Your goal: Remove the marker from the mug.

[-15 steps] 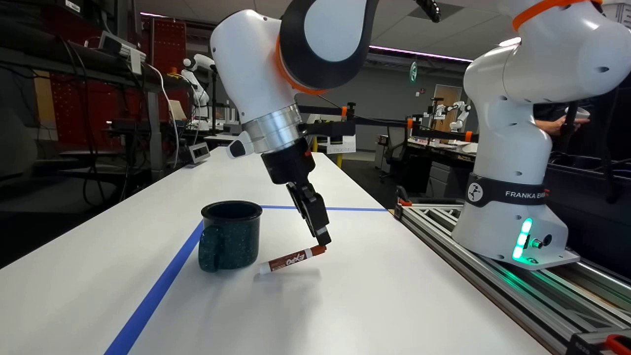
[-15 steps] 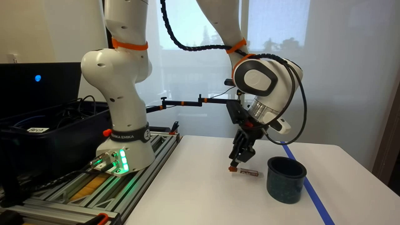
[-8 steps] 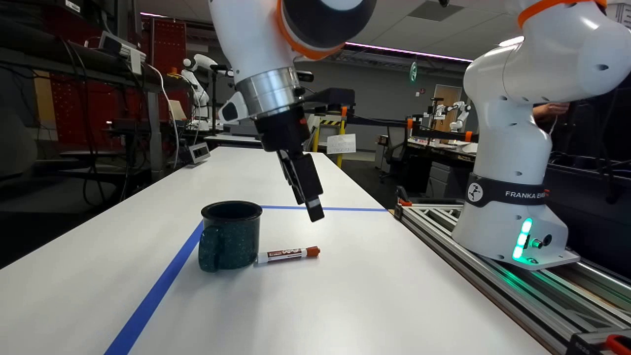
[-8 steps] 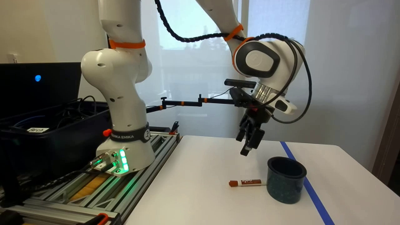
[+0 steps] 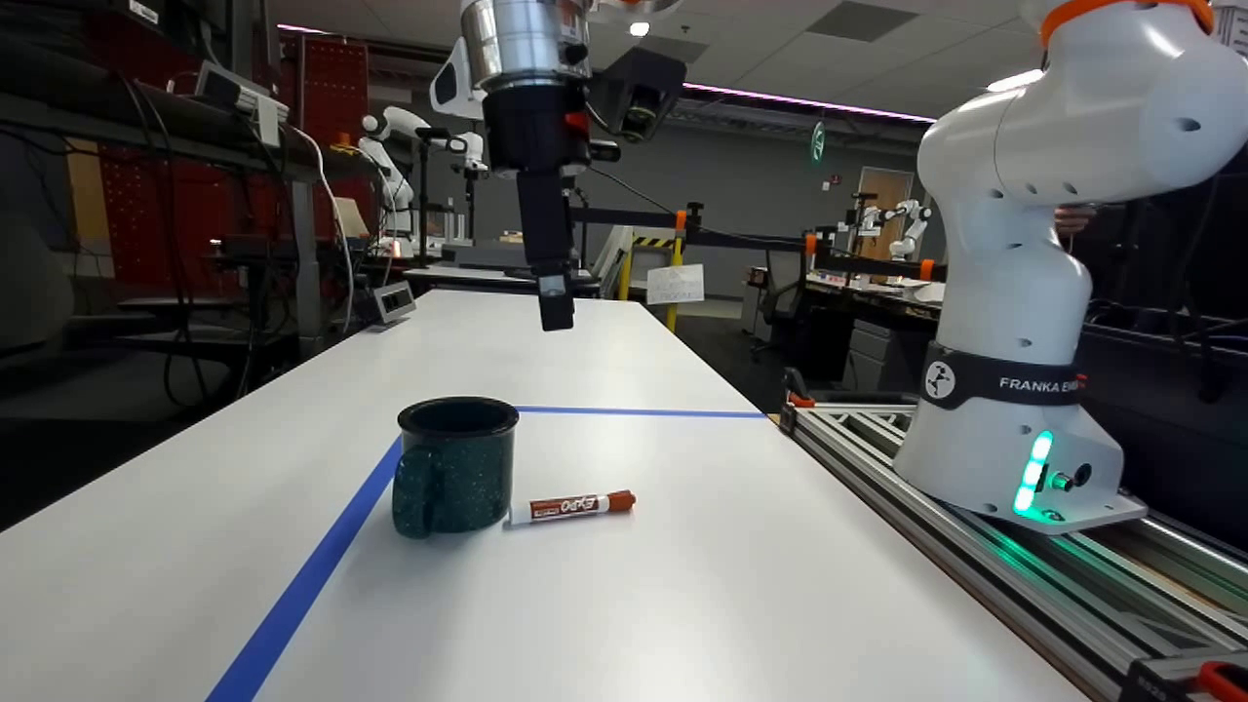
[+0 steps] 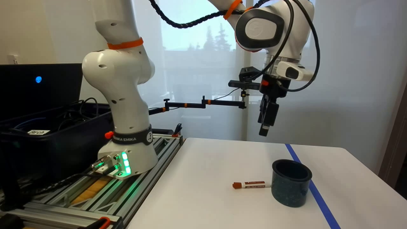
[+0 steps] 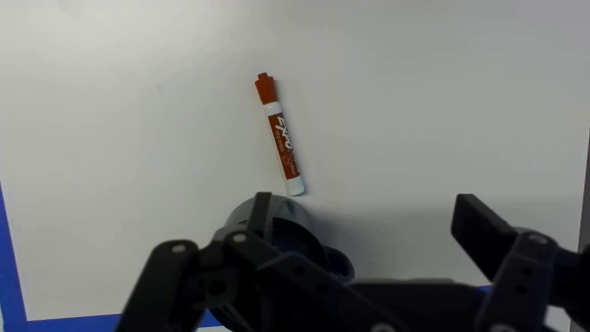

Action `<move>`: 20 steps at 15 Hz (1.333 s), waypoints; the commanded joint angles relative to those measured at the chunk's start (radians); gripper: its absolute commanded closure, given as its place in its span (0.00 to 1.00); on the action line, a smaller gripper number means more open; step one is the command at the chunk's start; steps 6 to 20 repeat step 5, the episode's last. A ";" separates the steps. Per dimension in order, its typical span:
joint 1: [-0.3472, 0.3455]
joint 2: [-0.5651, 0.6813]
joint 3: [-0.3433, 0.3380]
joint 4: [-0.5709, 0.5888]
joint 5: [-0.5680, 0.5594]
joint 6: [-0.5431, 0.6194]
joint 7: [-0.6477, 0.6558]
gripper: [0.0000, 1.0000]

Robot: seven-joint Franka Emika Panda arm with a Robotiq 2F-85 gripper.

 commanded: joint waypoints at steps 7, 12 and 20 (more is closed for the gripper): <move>0.002 0.019 0.002 0.001 0.000 -0.002 0.000 0.00; 0.002 0.019 0.002 0.001 0.000 -0.002 0.000 0.00; 0.002 0.019 0.002 0.001 0.000 -0.002 0.000 0.00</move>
